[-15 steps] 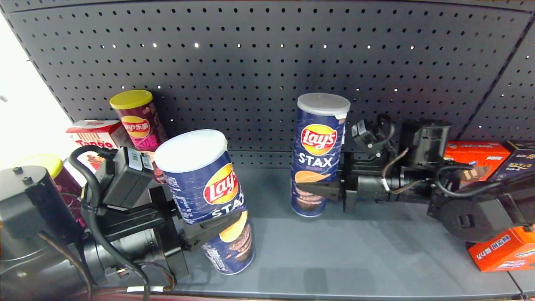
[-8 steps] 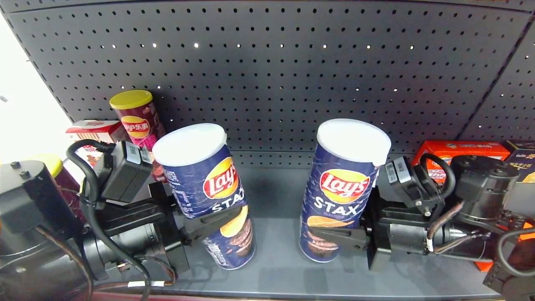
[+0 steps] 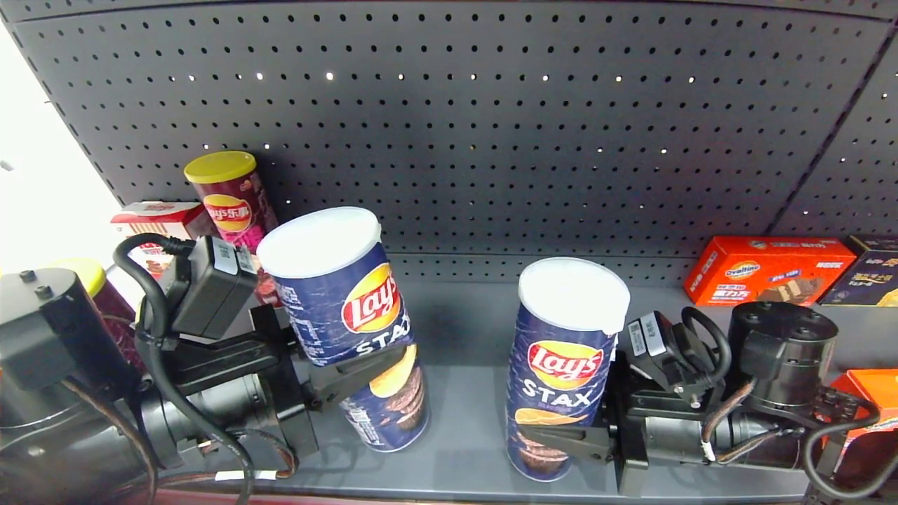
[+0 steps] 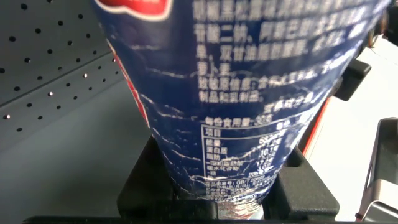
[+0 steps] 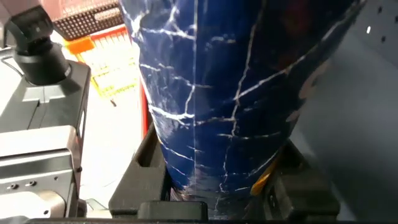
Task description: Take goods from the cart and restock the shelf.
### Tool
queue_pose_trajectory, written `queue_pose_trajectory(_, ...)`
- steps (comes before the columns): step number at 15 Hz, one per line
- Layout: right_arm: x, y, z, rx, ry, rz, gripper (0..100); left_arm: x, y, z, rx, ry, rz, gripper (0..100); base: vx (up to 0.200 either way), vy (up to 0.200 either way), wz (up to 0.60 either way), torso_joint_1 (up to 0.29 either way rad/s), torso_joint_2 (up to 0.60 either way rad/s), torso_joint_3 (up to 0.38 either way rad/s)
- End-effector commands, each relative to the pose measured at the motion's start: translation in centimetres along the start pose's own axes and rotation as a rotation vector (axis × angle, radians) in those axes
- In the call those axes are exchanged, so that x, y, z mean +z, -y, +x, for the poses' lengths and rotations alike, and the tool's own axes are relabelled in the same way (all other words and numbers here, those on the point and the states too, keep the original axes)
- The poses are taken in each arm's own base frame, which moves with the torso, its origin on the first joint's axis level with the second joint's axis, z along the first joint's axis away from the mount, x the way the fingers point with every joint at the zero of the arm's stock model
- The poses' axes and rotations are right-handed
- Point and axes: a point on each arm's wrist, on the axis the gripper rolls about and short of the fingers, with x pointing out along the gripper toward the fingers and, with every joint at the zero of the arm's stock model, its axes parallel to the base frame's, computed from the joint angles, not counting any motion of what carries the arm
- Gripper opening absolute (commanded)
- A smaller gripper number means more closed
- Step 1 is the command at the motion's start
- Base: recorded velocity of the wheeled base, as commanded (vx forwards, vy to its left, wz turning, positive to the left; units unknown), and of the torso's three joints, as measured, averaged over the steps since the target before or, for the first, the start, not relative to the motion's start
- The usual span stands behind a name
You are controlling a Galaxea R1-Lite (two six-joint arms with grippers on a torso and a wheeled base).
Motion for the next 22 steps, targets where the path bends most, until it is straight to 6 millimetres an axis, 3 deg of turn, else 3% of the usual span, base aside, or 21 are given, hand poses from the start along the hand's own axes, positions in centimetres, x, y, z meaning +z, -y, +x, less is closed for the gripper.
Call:
queue_pose_trajectory(1, -0.8, 0.3, 0.4, 0.004, -0.021, 0.017, 0, -0.1, 0.0, 0.0, 0.000, -0.003, -0.001, 0, 0.000, 0.000, 0.00, 0.000, 0.00, 0.000)
queue_pose_trajectory(6, -1.1, 0.7, 0.9, 0.001, -0.019, 0.016, 0, -0.1, 0.0, 0.0, 0.000, -0.003, -0.001, 0, 0.000, 0.000, 0.00, 0.000, 0.00, 0.000)
queue_pose_trajectory(7, -1.1, 0.8, 0.9, -0.002, -0.020, 0.016, 100, -0.2, 0.0, 0.0, 0.000, -0.007, -0.003, 0, 0.000, 0.000, 0.00, 0.000, 0.00, 0.000)
queue_pose_trajectory(11, -0.8, 1.2, 0.1, -0.034, -0.012, 0.006, 100, -0.3, 0.1, 0.0, -0.002, -0.008, -0.004, 0, 0.000, 0.000, 0.00, 0.000, 0.00, 0.000)
queue_pose_trajectory(14, 0.8, 0.8, -1.2, -0.057, 0.035, -0.036, 100, -0.2, 0.1, -0.1, -0.002, -0.005, -0.002, 0, 0.000, 0.000, 0.00, 0.000, 0.00, 0.000)
queue_pose_trajectory(18, 3.7, -2.0, -5.2, -0.095, 0.119, -0.112, 100, -0.2, 0.1, -0.2, 0.000, -0.007, -0.002, 0, 0.000, 0.000, 0.00, 0.000, 0.00, 0.000)
queue_pose_trajectory(22, 5.3, -6.3, -11.8, -0.336, 0.198, -0.135, 100, -0.2, 0.1, -0.2, 0.000, -0.003, 0.000, 0, 0.000, 0.000, 0.00, 0.000, 0.00, 0.000)
